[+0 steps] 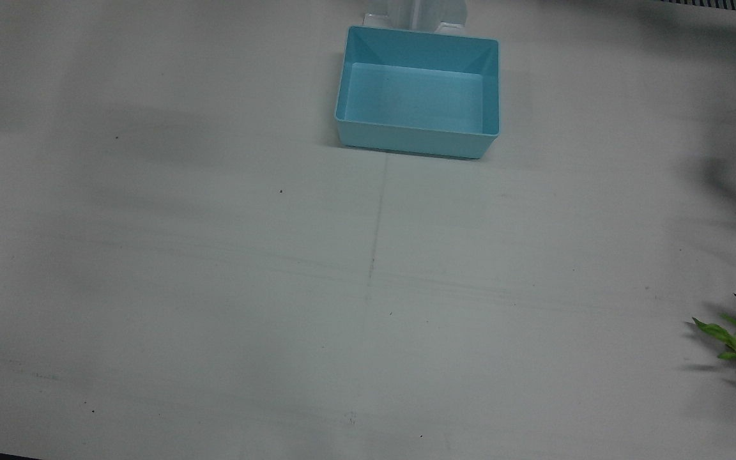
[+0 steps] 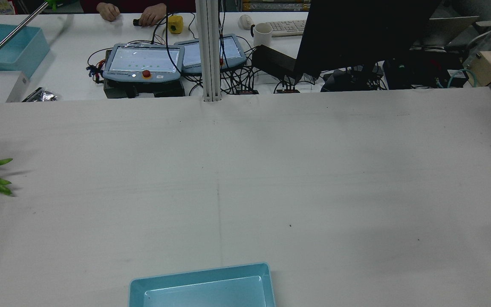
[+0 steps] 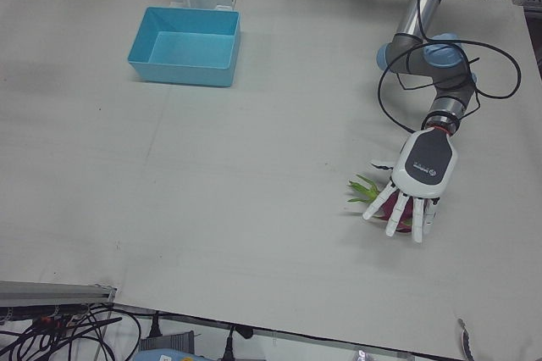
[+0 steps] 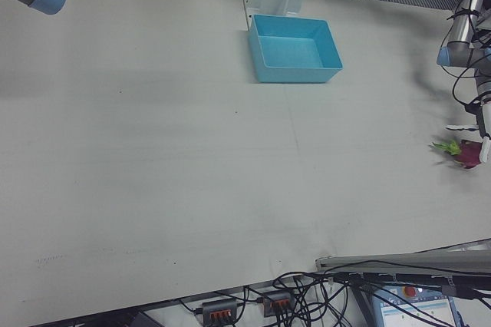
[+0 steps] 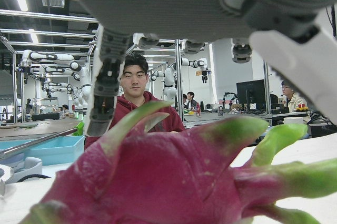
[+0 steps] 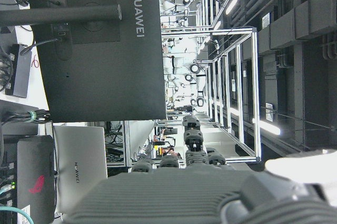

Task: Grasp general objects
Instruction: 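Open the left hand fingers around the dragon fruit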

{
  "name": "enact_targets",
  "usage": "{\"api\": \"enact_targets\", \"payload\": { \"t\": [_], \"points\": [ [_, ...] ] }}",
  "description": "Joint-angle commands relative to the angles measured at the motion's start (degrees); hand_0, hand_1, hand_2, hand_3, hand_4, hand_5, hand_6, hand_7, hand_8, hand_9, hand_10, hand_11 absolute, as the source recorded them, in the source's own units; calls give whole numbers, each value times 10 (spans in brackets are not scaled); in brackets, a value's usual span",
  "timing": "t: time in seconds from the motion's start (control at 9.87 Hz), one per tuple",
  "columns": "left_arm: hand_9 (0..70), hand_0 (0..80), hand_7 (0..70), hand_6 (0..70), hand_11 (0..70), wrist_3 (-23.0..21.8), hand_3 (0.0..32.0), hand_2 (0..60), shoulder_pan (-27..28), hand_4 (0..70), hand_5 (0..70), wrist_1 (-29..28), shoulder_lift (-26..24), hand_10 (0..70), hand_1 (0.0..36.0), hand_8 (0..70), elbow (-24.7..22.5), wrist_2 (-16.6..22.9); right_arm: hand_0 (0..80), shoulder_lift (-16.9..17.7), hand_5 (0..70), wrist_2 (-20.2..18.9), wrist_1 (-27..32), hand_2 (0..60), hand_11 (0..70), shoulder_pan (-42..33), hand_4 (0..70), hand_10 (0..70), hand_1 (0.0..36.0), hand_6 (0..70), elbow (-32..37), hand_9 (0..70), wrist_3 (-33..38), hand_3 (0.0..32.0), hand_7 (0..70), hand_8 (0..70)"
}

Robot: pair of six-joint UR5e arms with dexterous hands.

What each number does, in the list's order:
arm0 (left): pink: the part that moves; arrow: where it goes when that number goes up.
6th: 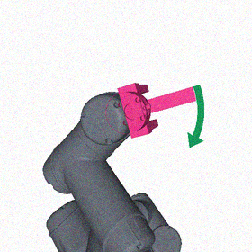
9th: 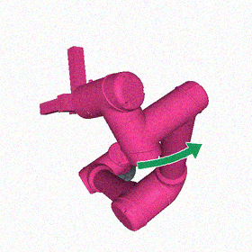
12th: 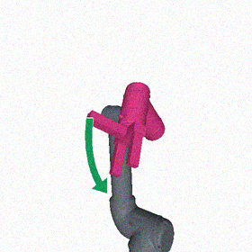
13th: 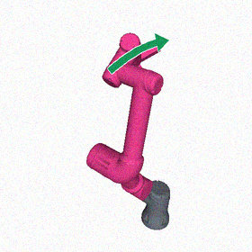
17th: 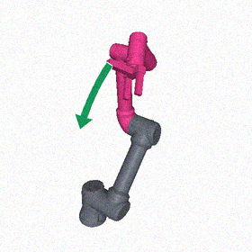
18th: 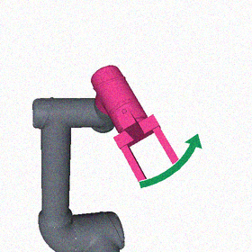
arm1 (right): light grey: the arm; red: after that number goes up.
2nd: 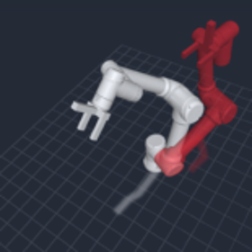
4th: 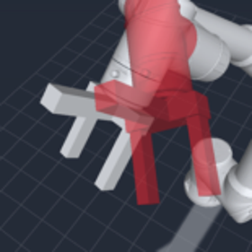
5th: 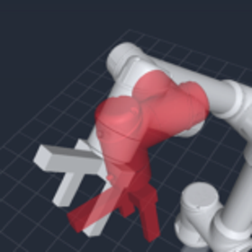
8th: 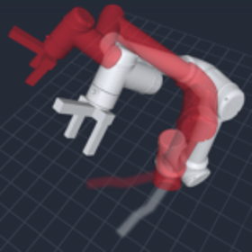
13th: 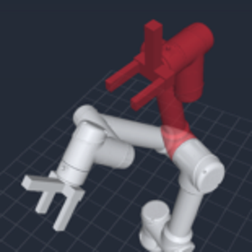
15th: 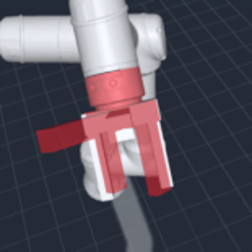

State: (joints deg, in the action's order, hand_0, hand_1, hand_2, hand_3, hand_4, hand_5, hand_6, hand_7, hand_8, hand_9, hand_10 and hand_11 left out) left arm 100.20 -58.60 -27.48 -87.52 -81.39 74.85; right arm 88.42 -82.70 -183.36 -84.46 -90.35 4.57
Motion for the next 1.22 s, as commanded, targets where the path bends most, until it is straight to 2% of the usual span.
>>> {"api": "enact_targets", "payload": {
  "t": [0.0,0.41,0.71,0.91,1.11],
  "points": [
    [0,504,0,0,0,35,320,0,8,0,0,-32,-5,0,149,11,12,-1,0,0,0,0,0,0,0,0,0,0,0,0,0,0,0,0,0,0],
    [0,493,0,0,0,35,320,0,20,0,0,-18,-53,0,136,11,55,0,0,0,0,0,0,0,0,0,0,0,0,0,0,0,0,0,0,0],
    [0,503,0,0,0,35,320,0,20,0,8,5,-56,0,157,8,52,-2,0,0,0,0,0,0,0,0,0,0,0,0,0,0,0,0,0,0],
    [0,518,0,0,0,36,320,0,20,0,43,17,-56,0,181,7,54,-2,0,0,0,0,0,0,0,0,0,0,0,0,0,0,0,0,0,0],
    [0,524,0,0,0,30,320,0,17,0,46,44,-49,0,187,2,29,-3,0,0,0,0,0,0,0,0,0,0,0,0,0,0,0,0,0,0]
  ]
}}
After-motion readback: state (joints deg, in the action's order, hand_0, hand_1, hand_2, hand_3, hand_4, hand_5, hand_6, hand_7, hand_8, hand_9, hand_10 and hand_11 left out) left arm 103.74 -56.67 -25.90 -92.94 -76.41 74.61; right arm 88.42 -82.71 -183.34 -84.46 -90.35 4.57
